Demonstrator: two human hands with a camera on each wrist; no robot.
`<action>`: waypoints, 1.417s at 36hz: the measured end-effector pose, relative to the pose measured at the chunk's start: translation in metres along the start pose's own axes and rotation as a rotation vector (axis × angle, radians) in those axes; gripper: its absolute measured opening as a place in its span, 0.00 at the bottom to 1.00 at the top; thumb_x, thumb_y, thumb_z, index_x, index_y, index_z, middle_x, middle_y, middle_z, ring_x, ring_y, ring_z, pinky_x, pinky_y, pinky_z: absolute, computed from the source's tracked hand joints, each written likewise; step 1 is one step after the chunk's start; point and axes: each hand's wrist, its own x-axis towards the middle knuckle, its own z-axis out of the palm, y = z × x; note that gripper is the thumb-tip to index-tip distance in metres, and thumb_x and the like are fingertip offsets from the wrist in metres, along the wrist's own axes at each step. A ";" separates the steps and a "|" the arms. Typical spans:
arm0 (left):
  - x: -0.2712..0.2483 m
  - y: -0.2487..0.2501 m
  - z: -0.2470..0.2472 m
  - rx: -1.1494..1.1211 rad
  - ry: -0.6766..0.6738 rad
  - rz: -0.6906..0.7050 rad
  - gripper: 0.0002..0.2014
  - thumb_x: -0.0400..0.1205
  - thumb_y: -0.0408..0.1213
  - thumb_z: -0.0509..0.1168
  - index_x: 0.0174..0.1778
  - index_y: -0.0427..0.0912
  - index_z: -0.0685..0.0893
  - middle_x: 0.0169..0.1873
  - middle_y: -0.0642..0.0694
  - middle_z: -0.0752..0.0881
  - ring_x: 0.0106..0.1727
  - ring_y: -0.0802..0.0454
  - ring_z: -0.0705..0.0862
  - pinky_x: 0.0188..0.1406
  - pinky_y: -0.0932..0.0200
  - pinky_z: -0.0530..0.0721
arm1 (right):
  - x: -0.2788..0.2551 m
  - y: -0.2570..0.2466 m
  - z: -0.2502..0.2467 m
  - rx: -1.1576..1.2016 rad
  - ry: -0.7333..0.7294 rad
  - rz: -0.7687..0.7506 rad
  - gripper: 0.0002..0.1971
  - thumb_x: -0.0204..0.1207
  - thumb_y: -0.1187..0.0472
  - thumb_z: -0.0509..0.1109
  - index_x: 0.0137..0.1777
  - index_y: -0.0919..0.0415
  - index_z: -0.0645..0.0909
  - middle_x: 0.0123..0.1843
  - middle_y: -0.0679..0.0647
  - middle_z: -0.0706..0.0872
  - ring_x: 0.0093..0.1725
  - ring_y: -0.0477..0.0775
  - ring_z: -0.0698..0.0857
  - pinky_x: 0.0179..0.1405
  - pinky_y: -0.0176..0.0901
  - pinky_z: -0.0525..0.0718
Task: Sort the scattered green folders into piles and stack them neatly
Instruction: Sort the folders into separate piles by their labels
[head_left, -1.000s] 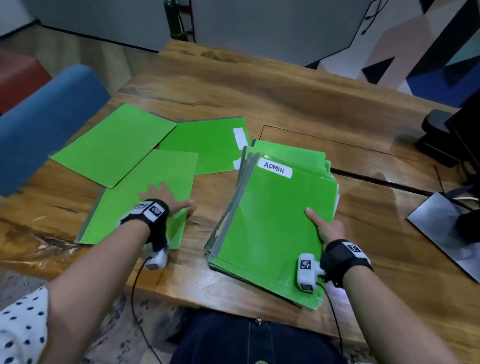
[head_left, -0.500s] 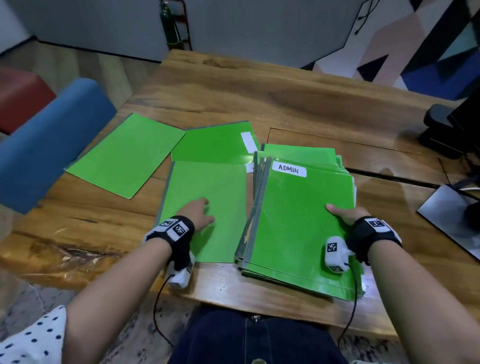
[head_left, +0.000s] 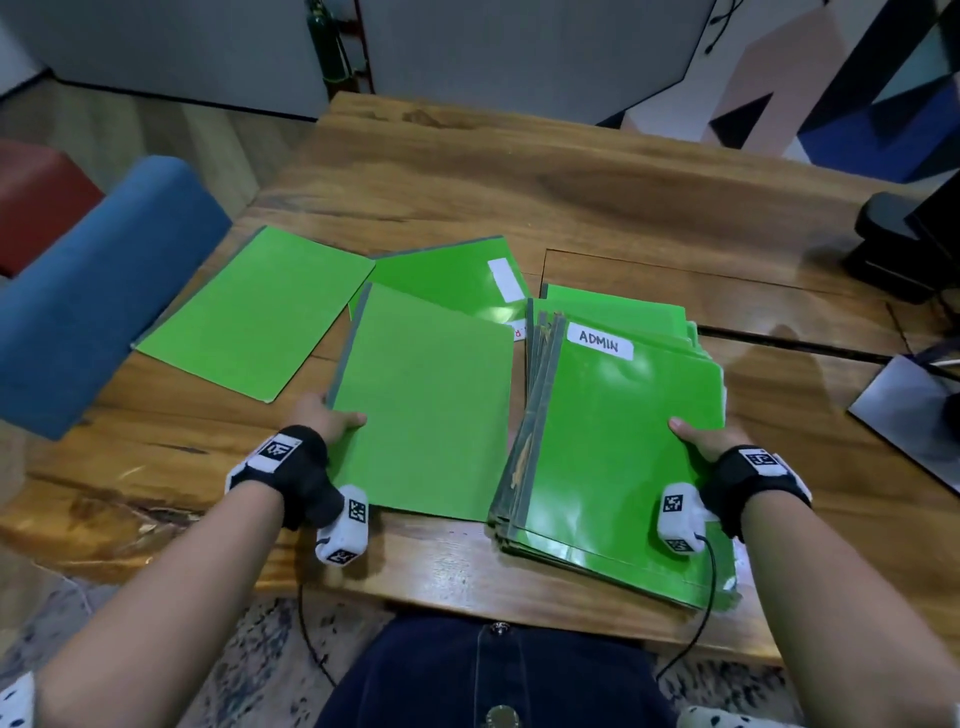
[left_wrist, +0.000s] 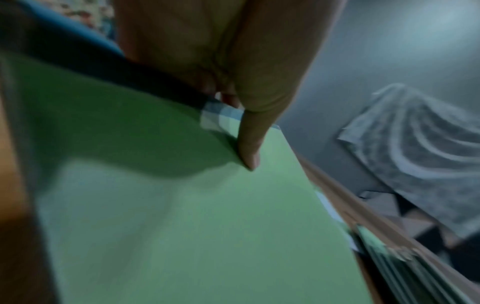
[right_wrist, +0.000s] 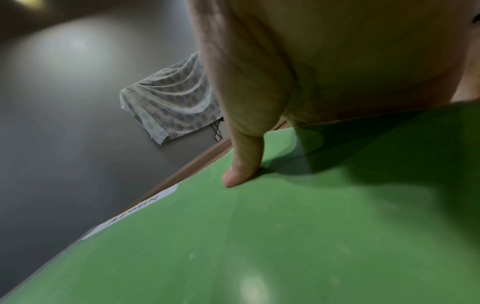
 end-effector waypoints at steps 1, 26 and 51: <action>-0.002 0.007 -0.006 0.011 0.035 0.062 0.29 0.76 0.39 0.73 0.70 0.30 0.73 0.63 0.33 0.81 0.60 0.36 0.81 0.53 0.51 0.77 | 0.001 0.001 0.000 0.007 0.004 -0.002 0.44 0.64 0.39 0.78 0.71 0.69 0.72 0.70 0.66 0.79 0.64 0.68 0.80 0.67 0.62 0.77; 0.024 -0.013 0.003 0.194 -0.169 0.092 0.22 0.79 0.43 0.70 0.61 0.29 0.79 0.57 0.33 0.84 0.51 0.41 0.81 0.50 0.52 0.77 | -0.003 -0.003 -0.007 -0.037 -0.051 0.039 0.45 0.67 0.38 0.75 0.74 0.71 0.69 0.72 0.68 0.76 0.66 0.69 0.78 0.67 0.62 0.76; 0.115 -0.001 -0.027 0.723 0.077 0.173 0.12 0.84 0.27 0.51 0.57 0.29 0.77 0.51 0.33 0.85 0.46 0.39 0.84 0.44 0.51 0.81 | 0.018 0.007 0.000 0.001 0.024 0.027 0.44 0.64 0.37 0.76 0.71 0.70 0.73 0.69 0.68 0.79 0.63 0.69 0.81 0.65 0.63 0.78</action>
